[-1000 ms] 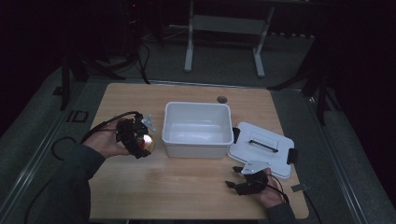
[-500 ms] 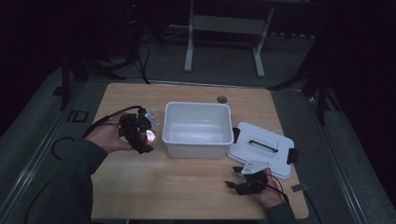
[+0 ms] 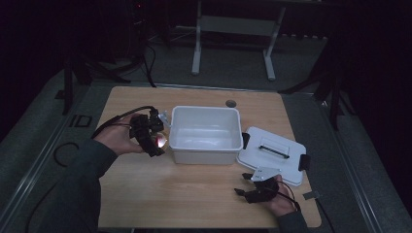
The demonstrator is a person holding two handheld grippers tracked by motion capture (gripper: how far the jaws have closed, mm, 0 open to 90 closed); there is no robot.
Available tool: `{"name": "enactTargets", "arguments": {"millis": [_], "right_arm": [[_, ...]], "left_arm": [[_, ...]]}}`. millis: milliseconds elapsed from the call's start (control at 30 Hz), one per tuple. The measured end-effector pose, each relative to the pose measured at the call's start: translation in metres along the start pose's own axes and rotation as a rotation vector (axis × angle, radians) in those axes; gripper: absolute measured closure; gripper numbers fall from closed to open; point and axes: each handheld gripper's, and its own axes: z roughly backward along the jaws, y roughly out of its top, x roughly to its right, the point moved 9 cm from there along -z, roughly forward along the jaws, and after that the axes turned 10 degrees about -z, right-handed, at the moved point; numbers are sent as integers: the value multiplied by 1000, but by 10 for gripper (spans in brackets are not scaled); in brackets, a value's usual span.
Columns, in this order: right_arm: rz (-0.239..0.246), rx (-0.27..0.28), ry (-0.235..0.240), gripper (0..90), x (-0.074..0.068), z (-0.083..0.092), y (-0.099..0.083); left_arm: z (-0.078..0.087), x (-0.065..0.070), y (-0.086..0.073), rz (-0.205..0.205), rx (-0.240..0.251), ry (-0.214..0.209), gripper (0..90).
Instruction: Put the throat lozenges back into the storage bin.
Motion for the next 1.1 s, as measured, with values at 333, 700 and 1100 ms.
{"name": "enactTargets", "arguments": {"millis": [333, 700, 1100], "right_arm": [[1, -1, 2, 322, 0, 0, 0], [1, -1, 2, 322, 0, 0, 0], [2, -1, 2, 322, 0, 0, 0]], "left_arm": [[1, -6, 14, -18, 3, 13, 203], [-3, -13, 29, -14, 7, 6, 202], [-6, -18, 42, -12, 24, 19, 202]]}}
